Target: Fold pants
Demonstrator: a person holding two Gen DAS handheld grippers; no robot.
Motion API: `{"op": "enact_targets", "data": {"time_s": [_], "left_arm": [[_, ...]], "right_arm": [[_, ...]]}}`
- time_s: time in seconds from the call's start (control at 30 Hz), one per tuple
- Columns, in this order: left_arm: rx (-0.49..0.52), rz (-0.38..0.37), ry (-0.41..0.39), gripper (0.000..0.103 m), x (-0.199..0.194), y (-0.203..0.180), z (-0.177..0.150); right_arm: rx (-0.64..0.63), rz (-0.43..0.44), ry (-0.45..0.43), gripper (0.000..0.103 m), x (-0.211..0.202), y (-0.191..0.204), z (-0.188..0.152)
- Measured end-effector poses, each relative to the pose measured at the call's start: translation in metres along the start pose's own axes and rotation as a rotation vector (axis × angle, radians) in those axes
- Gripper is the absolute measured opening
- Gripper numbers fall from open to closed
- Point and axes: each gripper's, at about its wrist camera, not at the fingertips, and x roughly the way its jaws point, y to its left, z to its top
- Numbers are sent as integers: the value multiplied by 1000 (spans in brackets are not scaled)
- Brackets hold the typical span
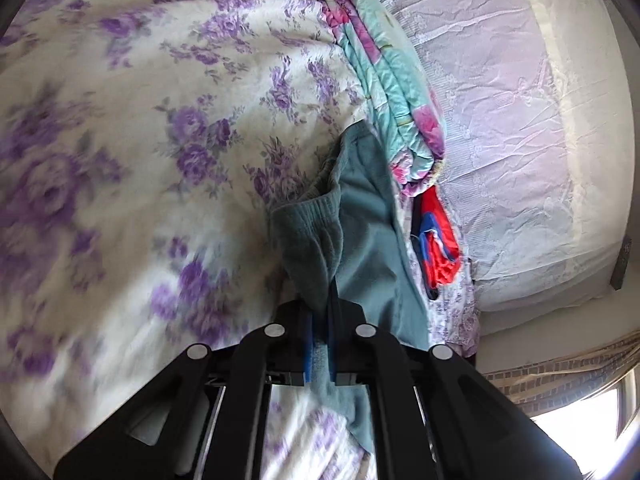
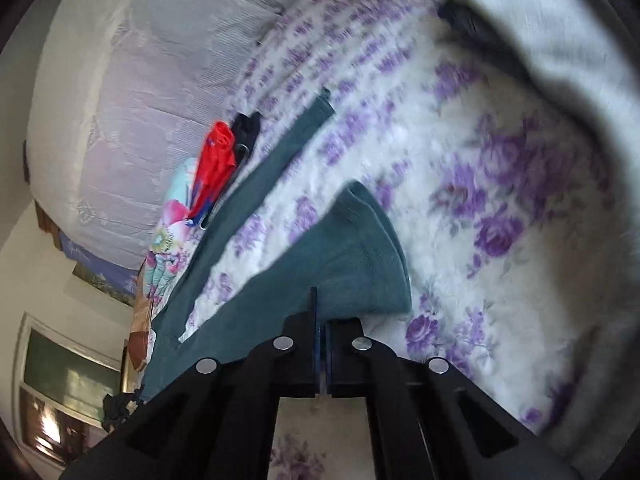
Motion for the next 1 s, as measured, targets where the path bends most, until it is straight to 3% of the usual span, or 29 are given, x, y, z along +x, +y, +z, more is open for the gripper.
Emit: {"op": "enact_targets", "data": {"time_s": [0.1,0.23,0.3,0.37,0.43,0.47,0.7,0.83,1.0], "left_arm": [[15,-15,-17,4,-21,-1,-11],[78,48,-57,4,-37,4,-17],[38,92,-55,3,-33,20,-13],[2,72,-18,3,-28,31,-14],[19,51,36,3,-22,31,-22],[47,63,45,3,-19,27,-26],[76,91,76,9,21,9,-32],[44,88,69,9,37,9,-24],[51,82,40,4,21,9,-27]], "right_arm": [[-24,-3,-23,2,-28,2,-1],[6,-66,-8,2,-37,-25,-1],[31,-66,11,2,-28,-35,-1],[-4,-83,17,3,-24,-29,-1],[-41,-105,30,23,-23,-20,-1],[-49,-97,28,26,-26,-17,0],[-76,-187,-169,34,-73,-5,7],[-165,-137,-97,41,-50,19,3],[-274,-70,57,44,4,53,-17]]}}
